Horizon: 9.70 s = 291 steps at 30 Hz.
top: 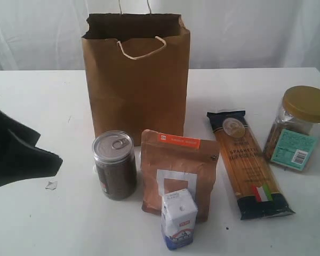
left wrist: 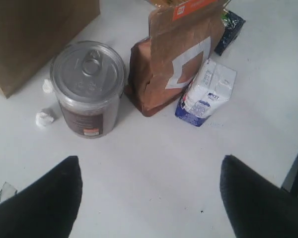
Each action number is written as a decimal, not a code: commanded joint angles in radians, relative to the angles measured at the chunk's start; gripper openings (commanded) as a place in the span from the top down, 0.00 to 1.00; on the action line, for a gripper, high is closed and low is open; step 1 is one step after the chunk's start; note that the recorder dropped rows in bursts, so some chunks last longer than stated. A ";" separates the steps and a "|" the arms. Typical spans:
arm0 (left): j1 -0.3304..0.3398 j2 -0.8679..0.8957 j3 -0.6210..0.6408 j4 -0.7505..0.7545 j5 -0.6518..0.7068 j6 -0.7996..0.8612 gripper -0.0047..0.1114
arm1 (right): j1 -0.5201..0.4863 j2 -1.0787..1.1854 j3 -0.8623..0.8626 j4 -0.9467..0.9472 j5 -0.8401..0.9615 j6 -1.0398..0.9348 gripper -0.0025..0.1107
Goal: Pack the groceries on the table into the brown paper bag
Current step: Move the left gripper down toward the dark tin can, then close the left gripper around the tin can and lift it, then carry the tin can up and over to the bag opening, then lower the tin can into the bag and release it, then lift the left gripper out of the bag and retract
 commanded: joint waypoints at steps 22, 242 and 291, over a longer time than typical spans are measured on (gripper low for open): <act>-0.164 0.420 -0.030 -0.137 -0.379 0.638 0.29 | 0.000 0.000 0.006 -0.001 -0.004 0.000 0.98; -0.158 0.896 -0.783 2.064 -1.407 -2.117 0.39 | 0.000 0.000 0.006 -0.001 -0.004 0.000 0.98; -0.213 0.798 -0.787 2.405 -1.315 -2.414 0.09 | 0.000 0.000 0.006 -0.001 -0.004 0.000 0.98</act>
